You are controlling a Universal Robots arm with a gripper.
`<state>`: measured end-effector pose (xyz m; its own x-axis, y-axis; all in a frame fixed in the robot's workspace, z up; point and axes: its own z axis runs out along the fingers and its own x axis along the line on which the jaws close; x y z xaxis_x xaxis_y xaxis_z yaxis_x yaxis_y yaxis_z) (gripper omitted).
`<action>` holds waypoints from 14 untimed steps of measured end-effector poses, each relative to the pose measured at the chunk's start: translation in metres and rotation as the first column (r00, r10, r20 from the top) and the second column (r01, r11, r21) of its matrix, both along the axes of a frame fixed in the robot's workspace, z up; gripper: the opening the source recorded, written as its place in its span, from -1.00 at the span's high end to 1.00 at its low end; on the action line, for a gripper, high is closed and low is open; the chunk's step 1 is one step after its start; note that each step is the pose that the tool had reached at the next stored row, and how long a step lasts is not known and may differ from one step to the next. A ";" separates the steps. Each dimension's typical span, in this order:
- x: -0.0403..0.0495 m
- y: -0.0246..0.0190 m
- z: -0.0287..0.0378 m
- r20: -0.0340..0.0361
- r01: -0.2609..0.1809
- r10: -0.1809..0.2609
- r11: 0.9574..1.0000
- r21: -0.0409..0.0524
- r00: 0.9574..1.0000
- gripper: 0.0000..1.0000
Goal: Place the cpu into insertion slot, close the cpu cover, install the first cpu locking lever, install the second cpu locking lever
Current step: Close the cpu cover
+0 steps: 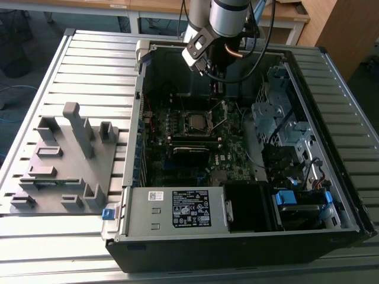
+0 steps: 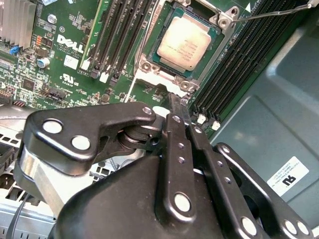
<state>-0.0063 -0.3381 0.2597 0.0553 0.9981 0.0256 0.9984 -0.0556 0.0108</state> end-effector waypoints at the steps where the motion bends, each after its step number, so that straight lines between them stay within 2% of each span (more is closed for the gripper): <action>1: 0.0002 0.0000 0.0000 0.000 0.000 0.000 1.000 0.000 1.000 0.80; 14: 0.0043 0.0000 -0.0001 0.000 0.000 0.000 1.000 0.000 1.000 0.80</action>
<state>-0.0020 -0.3381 0.2596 0.0553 0.9981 0.0256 0.9984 -0.0556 0.0108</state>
